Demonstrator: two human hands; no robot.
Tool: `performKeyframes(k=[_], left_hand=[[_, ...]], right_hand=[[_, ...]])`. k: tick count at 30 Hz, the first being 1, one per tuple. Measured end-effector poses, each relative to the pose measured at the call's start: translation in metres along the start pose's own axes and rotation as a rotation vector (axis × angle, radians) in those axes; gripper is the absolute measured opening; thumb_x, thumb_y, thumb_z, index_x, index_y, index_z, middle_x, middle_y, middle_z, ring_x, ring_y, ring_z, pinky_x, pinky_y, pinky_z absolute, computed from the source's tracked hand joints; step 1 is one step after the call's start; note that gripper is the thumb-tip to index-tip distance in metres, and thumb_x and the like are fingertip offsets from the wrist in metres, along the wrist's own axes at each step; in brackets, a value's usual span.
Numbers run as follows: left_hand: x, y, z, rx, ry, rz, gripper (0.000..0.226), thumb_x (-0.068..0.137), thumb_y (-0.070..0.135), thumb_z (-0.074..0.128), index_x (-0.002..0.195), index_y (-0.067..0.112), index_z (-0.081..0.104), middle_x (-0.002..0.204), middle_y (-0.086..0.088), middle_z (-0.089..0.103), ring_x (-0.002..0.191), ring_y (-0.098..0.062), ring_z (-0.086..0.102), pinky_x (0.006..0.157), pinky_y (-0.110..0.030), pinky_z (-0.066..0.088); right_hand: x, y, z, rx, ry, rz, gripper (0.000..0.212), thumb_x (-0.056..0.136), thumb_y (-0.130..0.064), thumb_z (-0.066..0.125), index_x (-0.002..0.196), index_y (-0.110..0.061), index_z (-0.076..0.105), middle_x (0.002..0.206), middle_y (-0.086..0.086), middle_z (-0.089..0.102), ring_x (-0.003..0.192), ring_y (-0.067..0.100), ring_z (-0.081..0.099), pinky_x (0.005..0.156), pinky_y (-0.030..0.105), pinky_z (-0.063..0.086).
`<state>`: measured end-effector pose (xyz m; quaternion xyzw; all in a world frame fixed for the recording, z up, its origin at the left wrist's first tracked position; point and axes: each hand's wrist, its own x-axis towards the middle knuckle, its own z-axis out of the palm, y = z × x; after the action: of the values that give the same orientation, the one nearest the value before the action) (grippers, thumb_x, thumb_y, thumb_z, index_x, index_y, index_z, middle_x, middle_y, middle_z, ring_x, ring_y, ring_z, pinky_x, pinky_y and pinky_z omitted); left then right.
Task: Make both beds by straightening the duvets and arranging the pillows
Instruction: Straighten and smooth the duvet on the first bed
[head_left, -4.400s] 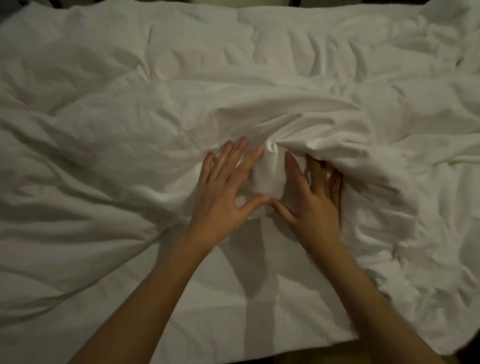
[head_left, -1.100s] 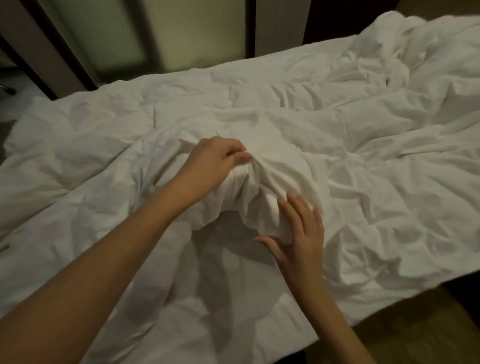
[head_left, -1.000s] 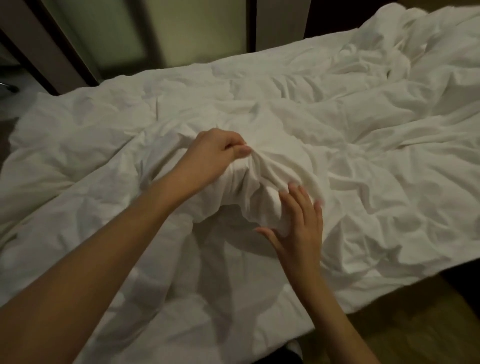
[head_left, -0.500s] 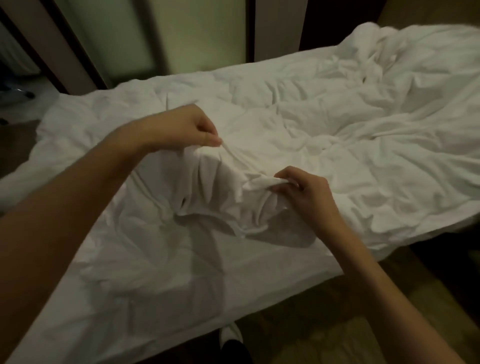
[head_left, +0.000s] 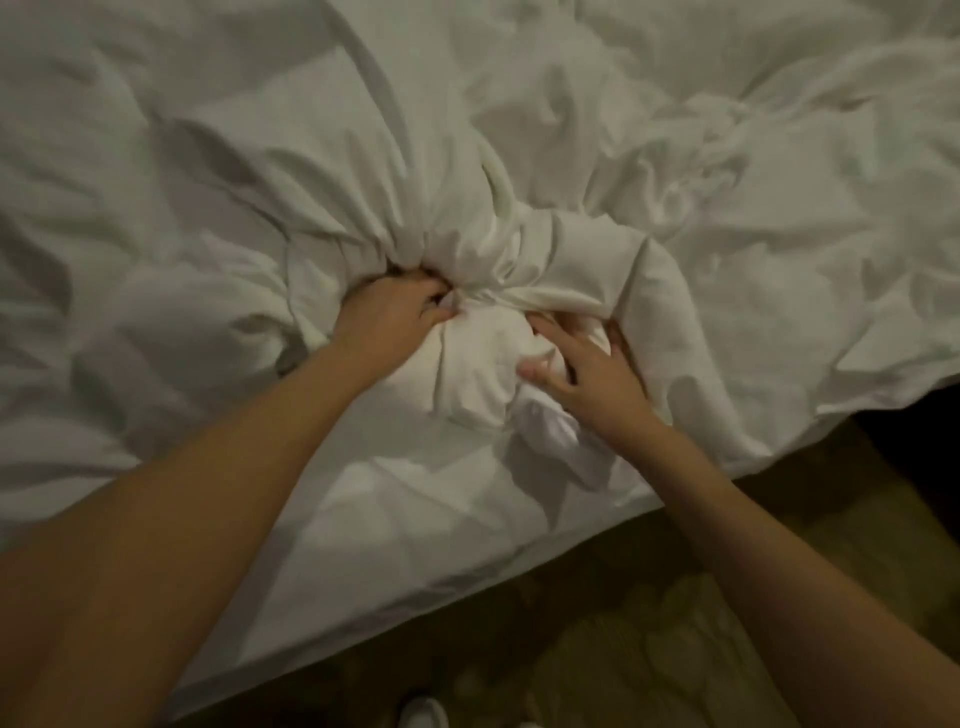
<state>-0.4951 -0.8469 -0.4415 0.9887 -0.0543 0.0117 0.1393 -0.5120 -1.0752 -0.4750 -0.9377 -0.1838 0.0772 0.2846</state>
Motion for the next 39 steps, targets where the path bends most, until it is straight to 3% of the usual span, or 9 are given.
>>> performKeyframes(k=[3, 9, 16, 22, 26, 31, 33, 36, 39], left_hand=[[0.002, 0.004, 0.002, -0.067, 0.014, -0.022, 0.032, 0.097, 0.032, 0.050, 0.118, 0.011, 0.063, 0.121, -0.009, 0.063, 0.108, -0.029, 0.057, 0.086, -0.033, 0.041], [-0.107, 0.059, -0.003, -0.124, 0.432, 0.113, 0.019, 0.094, 0.023, 0.050, 0.107, 0.014, 0.059, 0.104, -0.011, 0.060, 0.095, -0.027, 0.052, 0.083, -0.040, 0.042], [-0.089, 0.053, 0.067, -0.178, 0.185, 0.150, 0.047, 0.083, 0.034, 0.051, 0.121, 0.010, 0.062, 0.121, -0.006, 0.063, 0.113, -0.020, 0.051, 0.097, -0.035, 0.041], [-0.071, 0.045, 0.070, -0.090, 0.322, 0.255, 0.019, 0.082, 0.027, 0.059, 0.083, 0.014, 0.072, 0.084, 0.002, 0.071, 0.083, -0.007, 0.051, 0.067, -0.020, 0.037], [-0.074, 0.049, 0.041, -0.064, 0.350, 0.204, 0.023, 0.086, 0.028, 0.055, 0.070, 0.013, 0.063, 0.061, 0.000, 0.061, 0.057, -0.012, 0.053, 0.050, -0.023, 0.034], [-0.078, 0.059, -0.065, -0.340, -0.140, 0.102, 0.012, 0.093, 0.022, 0.055, 0.081, 0.021, 0.052, 0.079, 0.005, 0.057, 0.076, -0.014, 0.056, 0.071, -0.030, 0.040], [-0.079, 0.050, -0.107, -0.376, -0.393, 0.211, 0.016, 0.088, 0.034, 0.056, 0.074, 0.032, 0.047, 0.072, 0.015, 0.052, 0.069, 0.006, 0.052, 0.067, -0.011, 0.037], [-0.087, 0.039, -0.087, -0.184, -0.736, 0.202, 0.011, 0.090, 0.024, 0.061, 0.080, 0.025, 0.055, 0.079, 0.016, 0.052, 0.074, 0.005, 0.049, 0.066, -0.007, 0.033], [-0.113, 0.040, -0.002, -0.095, -0.712, 0.045, 0.009, 0.087, 0.026, 0.065, 0.095, 0.021, 0.067, 0.095, 0.007, 0.061, 0.087, -0.007, 0.053, 0.069, -0.015, 0.032]], right_hand=[[-0.001, 0.000, 0.000, 0.016, 0.044, -0.012, 0.059, 0.091, -0.058, 0.045, 0.144, -0.033, 0.037, 0.152, -0.006, 0.034, 0.143, 0.006, 0.019, 0.113, 0.028, -0.006], [-0.070, -0.019, -0.011, 0.197, 0.236, 0.009, 0.059, 0.085, -0.055, 0.050, 0.131, -0.018, 0.051, 0.134, -0.001, 0.053, 0.121, -0.001, 0.039, 0.112, 0.047, 0.028], [-0.083, 0.007, 0.014, 0.097, 0.243, -0.054, 0.053, 0.083, -0.053, 0.056, 0.122, -0.018, 0.059, 0.135, -0.006, 0.051, 0.131, 0.001, 0.031, 0.114, 0.027, 0.015], [-0.072, 0.011, 0.015, 0.123, 0.368, -0.071, 0.030, 0.083, -0.025, 0.063, 0.106, -0.007, 0.071, 0.116, 0.008, 0.067, 0.117, 0.016, 0.054, 0.106, 0.019, 0.030], [-0.075, -0.003, -0.004, 0.072, 0.411, -0.029, 0.027, 0.083, -0.022, 0.061, 0.101, -0.006, 0.074, 0.110, 0.014, 0.069, 0.111, 0.031, 0.062, 0.104, 0.043, 0.036], [-0.074, -0.029, -0.046, 0.090, 0.520, -0.090, 0.030, 0.085, -0.025, 0.056, 0.101, -0.005, 0.073, 0.112, 0.005, 0.066, 0.114, 0.036, 0.058, 0.102, 0.063, 0.034], [-0.081, -0.043, -0.048, 0.093, 0.510, -0.190, 0.034, 0.087, -0.026, 0.050, 0.102, -0.005, 0.072, 0.112, 0.006, 0.068, 0.117, 0.032, 0.056, 0.103, 0.058, 0.031], [-0.098, -0.035, -0.019, 0.033, 0.141, -0.180, 0.037, 0.090, -0.035, 0.049, 0.118, -0.016, 0.065, 0.135, 0.000, 0.055, 0.134, 0.024, 0.039, 0.112, 0.052, 0.018], [-0.124, 0.008, 0.027, -0.254, -0.202, -0.146, 0.071, 0.085, -0.056, 0.051, 0.147, -0.032, 0.027, 0.152, -0.008, 0.019, 0.145, 0.026, 0.014, 0.115, 0.044, -0.006]])
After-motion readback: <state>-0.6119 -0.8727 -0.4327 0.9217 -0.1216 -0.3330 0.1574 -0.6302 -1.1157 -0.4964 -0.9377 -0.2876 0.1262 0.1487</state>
